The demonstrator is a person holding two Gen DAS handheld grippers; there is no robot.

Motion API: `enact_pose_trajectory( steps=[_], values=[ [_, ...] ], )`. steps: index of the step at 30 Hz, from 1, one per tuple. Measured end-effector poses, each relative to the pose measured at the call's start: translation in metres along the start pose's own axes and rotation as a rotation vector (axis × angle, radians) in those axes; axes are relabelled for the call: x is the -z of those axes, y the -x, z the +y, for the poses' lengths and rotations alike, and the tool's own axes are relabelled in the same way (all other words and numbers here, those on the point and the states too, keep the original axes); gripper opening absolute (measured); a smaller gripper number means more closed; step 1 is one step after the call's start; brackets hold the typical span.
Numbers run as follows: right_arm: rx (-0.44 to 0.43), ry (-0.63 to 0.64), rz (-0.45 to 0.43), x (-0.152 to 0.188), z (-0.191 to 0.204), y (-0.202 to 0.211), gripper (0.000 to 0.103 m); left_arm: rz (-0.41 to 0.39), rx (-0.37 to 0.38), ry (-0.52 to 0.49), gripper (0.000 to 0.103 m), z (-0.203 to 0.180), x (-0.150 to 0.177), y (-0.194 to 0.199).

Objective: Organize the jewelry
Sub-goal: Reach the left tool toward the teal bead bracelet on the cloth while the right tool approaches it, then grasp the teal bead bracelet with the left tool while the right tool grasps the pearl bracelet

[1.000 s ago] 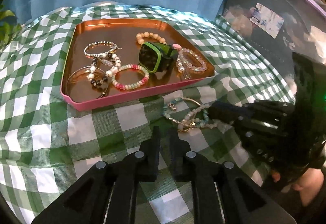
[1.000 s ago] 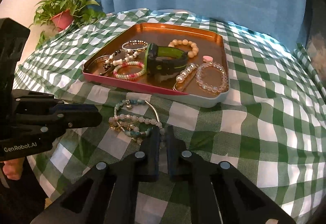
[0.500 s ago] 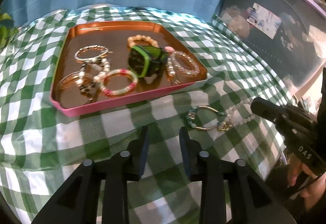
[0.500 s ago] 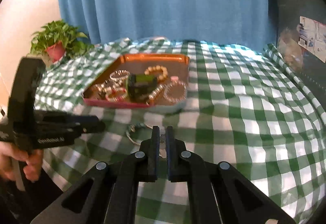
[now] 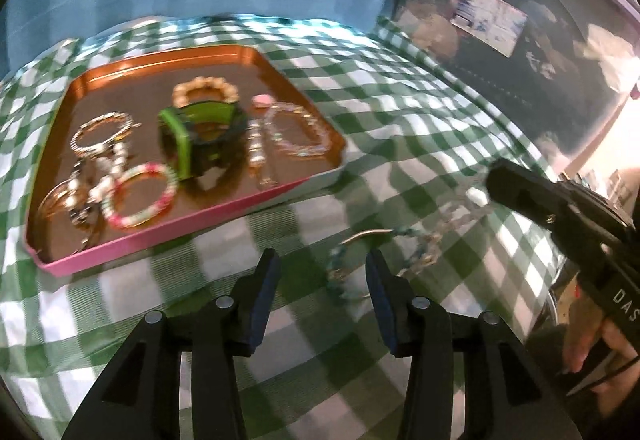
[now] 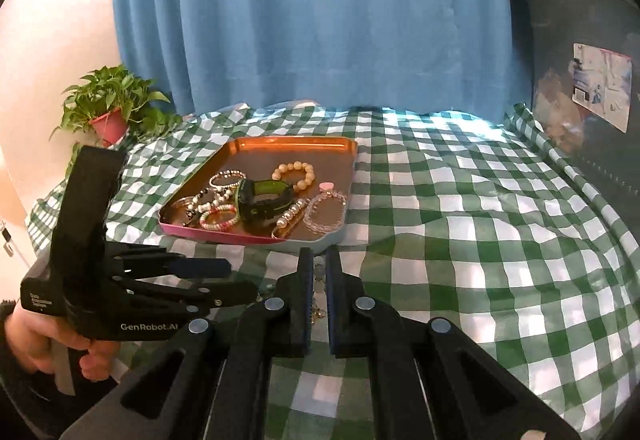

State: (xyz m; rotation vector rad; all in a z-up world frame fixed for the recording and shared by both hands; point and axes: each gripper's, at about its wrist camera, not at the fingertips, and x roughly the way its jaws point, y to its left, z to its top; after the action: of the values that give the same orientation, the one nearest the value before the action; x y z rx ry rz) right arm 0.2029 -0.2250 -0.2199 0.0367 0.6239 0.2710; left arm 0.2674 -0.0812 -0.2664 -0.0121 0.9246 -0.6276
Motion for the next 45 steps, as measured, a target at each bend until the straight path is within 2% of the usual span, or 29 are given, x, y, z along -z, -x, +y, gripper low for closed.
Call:
enact_pose_trajectory(
  steps=[2, 6, 9, 11, 14, 16, 21, 23, 25, 29, 34, 36, 38, 39, 40, 41, 42, 45],
  values=[
    [0.0, 0.001, 0.012, 0.001, -0.001, -0.003, 0.005, 0.007, 0.008, -0.017, 0.046, -0.006, 0.0, -0.005],
    [-0.01, -0.007, 0.028, 0.002, -0.003, -0.006, 0.005, -0.006, -0.057, -0.091, 0.044, -0.019, 0.002, -0.007],
    [-0.017, -0.012, 0.032, 0.002, -0.002, -0.008, 0.005, -0.009, -0.128, -0.142, 0.025, -0.022, 0.005, -0.008],
    [-0.018, -0.012, 0.038, 0.003, -0.001, -0.011, 0.005, -0.002, -0.144, -0.157, 0.012, -0.019, 0.005, -0.007],
    [-0.014, -0.017, 0.051, 0.004, 0.0, -0.016, 0.005, 0.0, -0.119, -0.11, 0.009, -0.009, 0.006, -0.002],
    [-0.015, -0.031, 0.058, 0.005, 0.0, -0.019, 0.005, 0.001, -0.136, -0.097, 0.008, -0.006, 0.009, 0.001],
    [0.002, -0.041, 0.04, 0.007, 0.001, -0.012, 0.005, 0.007, -0.327, -0.167, 0.008, -0.007, 0.025, 0.017],
    [0.019, -0.029, 0.026, 0.008, 0.004, -0.005, 0.005, 0.013, -0.367, -0.136, 0.008, 0.007, 0.033, 0.028],
    [0.008, -0.02, 0.019, 0.01, 0.009, -0.001, 0.005, 0.012, -0.392, -0.063, 0.008, 0.027, 0.042, 0.044],
    [-0.025, 0.023, 0.013, 0.012, 0.027, 0.004, 0.005, 0.003, -0.34, 0.074, 0.008, 0.049, 0.059, 0.066],
    [-0.115, 0.052, 0.002, 0.013, 0.049, 0.002, 0.005, 0.024, -0.321, 0.043, 0.014, 0.039, 0.066, 0.069],
    [-0.145, 0.014, 0.036, 0.017, 0.051, -0.004, 0.005, 0.022, -0.275, 0.069, 0.025, 0.04, 0.066, 0.07],
    [-0.131, 0.008, 0.075, 0.022, 0.051, -0.01, 0.006, 0.026, -0.2, 0.092, 0.049, 0.041, 0.065, 0.071],
    [-0.116, 0.018, 0.094, 0.025, 0.052, -0.012, 0.006, 0.032, -0.177, 0.104, 0.055, 0.041, 0.064, 0.071],
    [-0.104, 0.03, 0.108, 0.027, 0.053, -0.014, 0.006, 0.047, -0.159, 0.119, 0.065, 0.04, 0.061, 0.07],
    [-0.096, 0.04, 0.12, 0.029, 0.053, -0.016, 0.006, 0.061, -0.161, 0.128, 0.073, 0.039, 0.06, 0.07],
    [-0.093, 0.046, 0.129, 0.031, 0.052, -0.018, 0.006, 0.072, -0.189, 0.133, 0.075, 0.038, 0.059, 0.07],
    [-0.082, 0.051, 0.148, 0.033, 0.05, -0.023, 0.007, 0.072, -0.345, 0.103, 0.082, 0.033, 0.06, 0.072]
  ],
)
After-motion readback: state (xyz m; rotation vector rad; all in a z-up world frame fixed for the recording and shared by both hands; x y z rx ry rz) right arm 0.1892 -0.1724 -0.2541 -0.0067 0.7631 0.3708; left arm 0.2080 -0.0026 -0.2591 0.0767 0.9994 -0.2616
